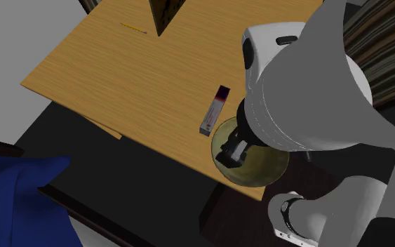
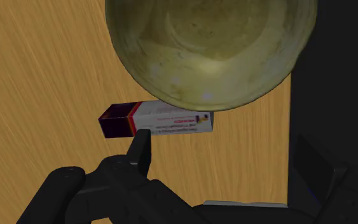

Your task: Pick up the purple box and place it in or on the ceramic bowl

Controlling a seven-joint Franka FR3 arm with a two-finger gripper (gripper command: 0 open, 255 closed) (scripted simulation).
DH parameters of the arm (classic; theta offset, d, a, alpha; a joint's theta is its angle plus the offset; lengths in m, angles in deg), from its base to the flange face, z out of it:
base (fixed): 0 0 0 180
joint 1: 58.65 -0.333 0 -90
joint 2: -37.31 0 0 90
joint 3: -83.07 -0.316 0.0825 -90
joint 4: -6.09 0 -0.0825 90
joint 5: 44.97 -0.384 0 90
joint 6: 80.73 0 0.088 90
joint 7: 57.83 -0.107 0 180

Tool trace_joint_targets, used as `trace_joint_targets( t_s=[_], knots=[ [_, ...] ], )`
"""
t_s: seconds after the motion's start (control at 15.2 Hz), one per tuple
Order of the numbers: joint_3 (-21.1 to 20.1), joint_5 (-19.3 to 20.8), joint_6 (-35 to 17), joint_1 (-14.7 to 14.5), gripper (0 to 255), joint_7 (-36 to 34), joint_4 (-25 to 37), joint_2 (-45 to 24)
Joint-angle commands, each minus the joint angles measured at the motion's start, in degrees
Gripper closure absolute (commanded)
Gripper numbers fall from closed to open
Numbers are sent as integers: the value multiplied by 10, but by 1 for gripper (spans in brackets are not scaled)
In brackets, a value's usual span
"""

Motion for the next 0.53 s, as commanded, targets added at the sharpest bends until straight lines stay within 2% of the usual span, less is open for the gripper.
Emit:
trace_joint_targets(
  t_s=[0.0,0.46],
  knots=[
    [0,0,0,0,0,0,0,0],
    [-43,-47,-92,109,0,-295,-4,-125]
  ],
)
